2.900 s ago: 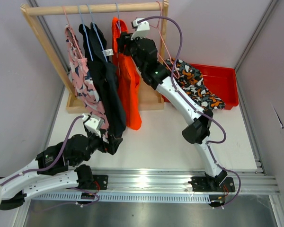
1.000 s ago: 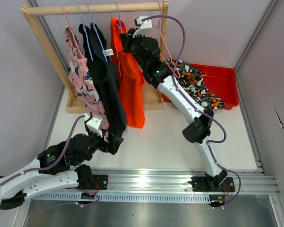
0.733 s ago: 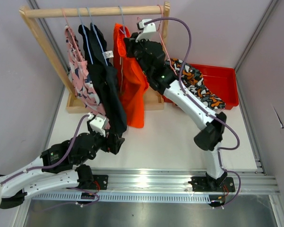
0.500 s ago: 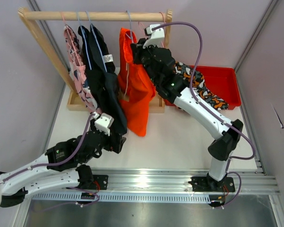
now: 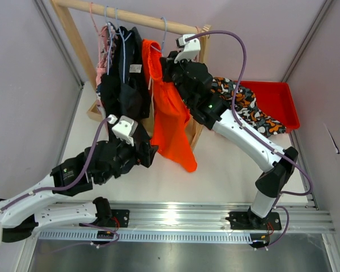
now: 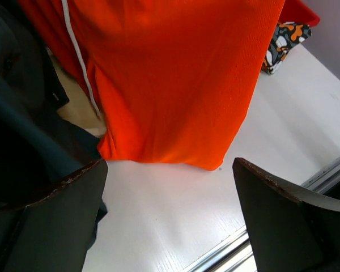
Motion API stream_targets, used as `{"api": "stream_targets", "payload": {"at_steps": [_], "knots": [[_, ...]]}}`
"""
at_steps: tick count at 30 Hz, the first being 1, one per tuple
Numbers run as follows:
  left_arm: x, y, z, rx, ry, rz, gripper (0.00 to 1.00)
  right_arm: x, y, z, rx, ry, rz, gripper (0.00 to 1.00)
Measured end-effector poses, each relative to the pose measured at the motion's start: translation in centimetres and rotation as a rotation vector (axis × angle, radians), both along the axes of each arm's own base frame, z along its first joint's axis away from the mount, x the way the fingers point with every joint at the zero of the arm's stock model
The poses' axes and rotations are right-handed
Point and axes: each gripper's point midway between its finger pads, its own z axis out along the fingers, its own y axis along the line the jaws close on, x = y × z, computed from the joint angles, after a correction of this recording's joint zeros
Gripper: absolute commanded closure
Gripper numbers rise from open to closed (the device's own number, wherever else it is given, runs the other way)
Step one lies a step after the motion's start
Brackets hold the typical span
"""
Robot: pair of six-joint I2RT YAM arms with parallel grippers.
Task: Remove the shorts from the hanger
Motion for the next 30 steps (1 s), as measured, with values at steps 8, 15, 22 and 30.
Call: {"api": "stream_targets", "payload": {"at_steps": [8, 15, 22, 30], "knots": [[0.0, 0.6, 3.9, -0.053, -0.063, 0.0, 0.01, -0.6, 0.4, -0.9, -0.001, 0.015, 0.016, 0.44], [1.0, 0.8, 6.9, -0.067, -0.12, 0.039, 0.01, -2.2, 1.7, -0.9, -0.031, 0.012, 0.062, 0.01], [5.8, 1.5, 10.5, -0.04, -0.162, 0.153, 0.01, -7.3, -0.4, 1.9, -0.028, -0.032, 0.095, 0.01], [11.9, 1.4, 17.1, -0.093, -0.235, 0.204, 0.01, -17.6, -9.2, 9.4, 0.145, -0.149, 0.161, 0.01]]}}
